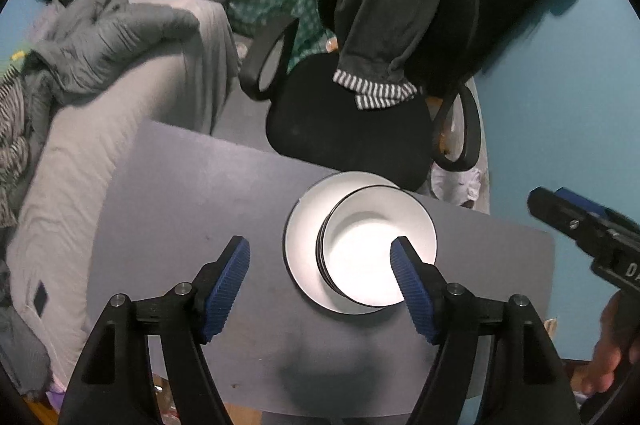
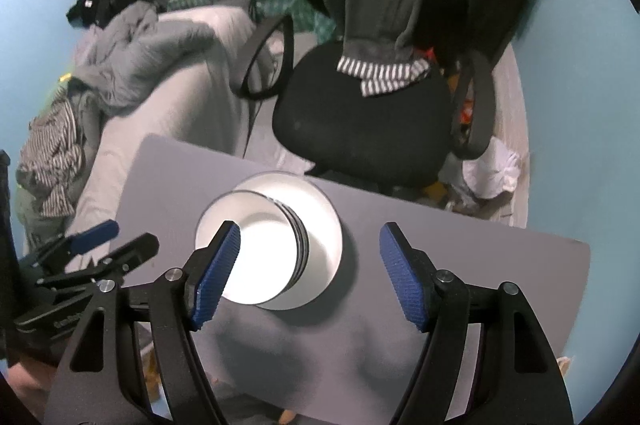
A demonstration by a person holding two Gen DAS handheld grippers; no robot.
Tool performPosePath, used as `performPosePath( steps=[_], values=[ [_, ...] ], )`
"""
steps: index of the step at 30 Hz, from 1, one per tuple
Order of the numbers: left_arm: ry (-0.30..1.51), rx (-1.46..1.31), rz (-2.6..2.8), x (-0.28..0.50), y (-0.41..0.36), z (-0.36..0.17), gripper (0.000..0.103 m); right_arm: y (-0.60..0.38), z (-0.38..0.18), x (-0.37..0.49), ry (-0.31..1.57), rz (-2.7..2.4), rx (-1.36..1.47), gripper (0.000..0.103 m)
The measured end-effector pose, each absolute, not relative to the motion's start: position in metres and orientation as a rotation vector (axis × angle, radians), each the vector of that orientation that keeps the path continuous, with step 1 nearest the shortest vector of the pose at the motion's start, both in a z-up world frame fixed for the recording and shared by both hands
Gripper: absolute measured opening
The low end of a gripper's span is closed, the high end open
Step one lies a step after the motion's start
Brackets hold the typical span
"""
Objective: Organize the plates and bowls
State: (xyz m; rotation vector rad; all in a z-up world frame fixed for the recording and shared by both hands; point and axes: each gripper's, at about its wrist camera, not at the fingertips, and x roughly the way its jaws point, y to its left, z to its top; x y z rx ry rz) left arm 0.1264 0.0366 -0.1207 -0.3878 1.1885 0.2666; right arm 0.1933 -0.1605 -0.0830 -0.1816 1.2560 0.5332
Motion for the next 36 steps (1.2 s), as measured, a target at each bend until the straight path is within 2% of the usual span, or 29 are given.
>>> performPosePath(
  steps=[5,13,17,36],
  values=[
    [1.133,-0.330,0.267,0.121,0.022,-0.095,0.080,-0.171,-0.057,0.185,1.180,0.519,-0.185,0.073],
    [1.077,-0.293,0.230,0.108,0.003,-0.060,0.081,-0.183,-0.019,0.164,1.071,0.509,-0.176,0.073],
    [1.054,-0.286,0.233,0.104,-0.003,-0.047,0.086,-0.186,-0.007,0.153,1.043,0.519,-0.159,0.073],
    [1.021,-0.310,0.237,0.081,-0.004,-0.019,0.086,-0.195,0.010,0.127,0.996,0.494,-0.155,0.073]
  ],
)
